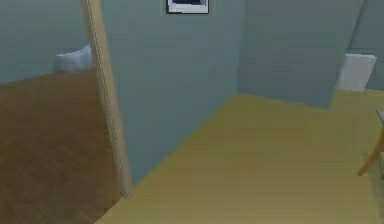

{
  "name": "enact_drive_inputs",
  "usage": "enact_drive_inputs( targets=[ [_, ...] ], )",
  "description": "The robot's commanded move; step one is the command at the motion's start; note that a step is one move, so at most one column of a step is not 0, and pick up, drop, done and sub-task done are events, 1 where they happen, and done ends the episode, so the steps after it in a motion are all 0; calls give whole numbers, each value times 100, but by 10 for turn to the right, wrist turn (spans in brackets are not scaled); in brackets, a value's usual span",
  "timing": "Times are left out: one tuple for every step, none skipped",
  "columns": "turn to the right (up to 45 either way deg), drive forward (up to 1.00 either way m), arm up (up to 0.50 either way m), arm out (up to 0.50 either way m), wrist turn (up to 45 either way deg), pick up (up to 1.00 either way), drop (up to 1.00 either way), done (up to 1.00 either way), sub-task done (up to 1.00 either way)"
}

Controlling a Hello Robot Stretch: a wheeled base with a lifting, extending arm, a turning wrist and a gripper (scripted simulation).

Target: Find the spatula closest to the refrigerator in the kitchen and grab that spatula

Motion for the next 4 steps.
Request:
enact_drive_inputs(
  targets=[
    [-390,0,0,0,0,0,0,0,0],
    [0,100,0,0,0,0,0,0,0],
    [60,0,0,0,0,0,0,0,0],
    [0,45,0,0,0,0,0,0,0]
  ],
)
